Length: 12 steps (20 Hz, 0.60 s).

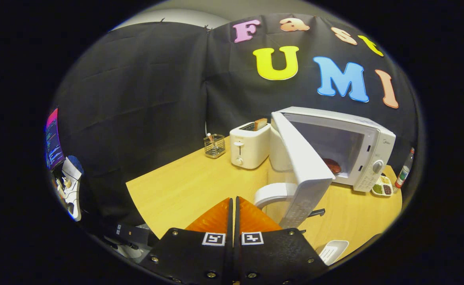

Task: Open the microwave, put the food inside, and close the microwave door.

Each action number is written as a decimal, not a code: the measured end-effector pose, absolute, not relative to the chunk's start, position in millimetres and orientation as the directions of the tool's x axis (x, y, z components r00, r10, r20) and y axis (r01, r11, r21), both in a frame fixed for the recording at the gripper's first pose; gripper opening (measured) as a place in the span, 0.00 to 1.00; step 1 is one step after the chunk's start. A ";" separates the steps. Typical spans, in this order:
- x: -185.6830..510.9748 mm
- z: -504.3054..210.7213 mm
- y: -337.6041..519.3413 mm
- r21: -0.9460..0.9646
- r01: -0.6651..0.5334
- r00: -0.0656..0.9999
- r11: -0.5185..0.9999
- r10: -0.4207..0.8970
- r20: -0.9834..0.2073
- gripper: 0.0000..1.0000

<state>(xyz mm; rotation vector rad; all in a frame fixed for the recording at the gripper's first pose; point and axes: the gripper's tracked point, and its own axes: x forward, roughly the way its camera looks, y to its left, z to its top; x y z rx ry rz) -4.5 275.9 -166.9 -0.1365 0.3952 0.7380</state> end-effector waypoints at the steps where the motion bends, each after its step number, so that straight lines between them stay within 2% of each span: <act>1: 1.1 -166.7 268.5 0.023 -0.665 0.679 0.747 0.617 -0.398 0.01; 12: 64.5 -164.9 206.5 0.051 -0.551 0.750 0.833 0.521 -0.407 0.01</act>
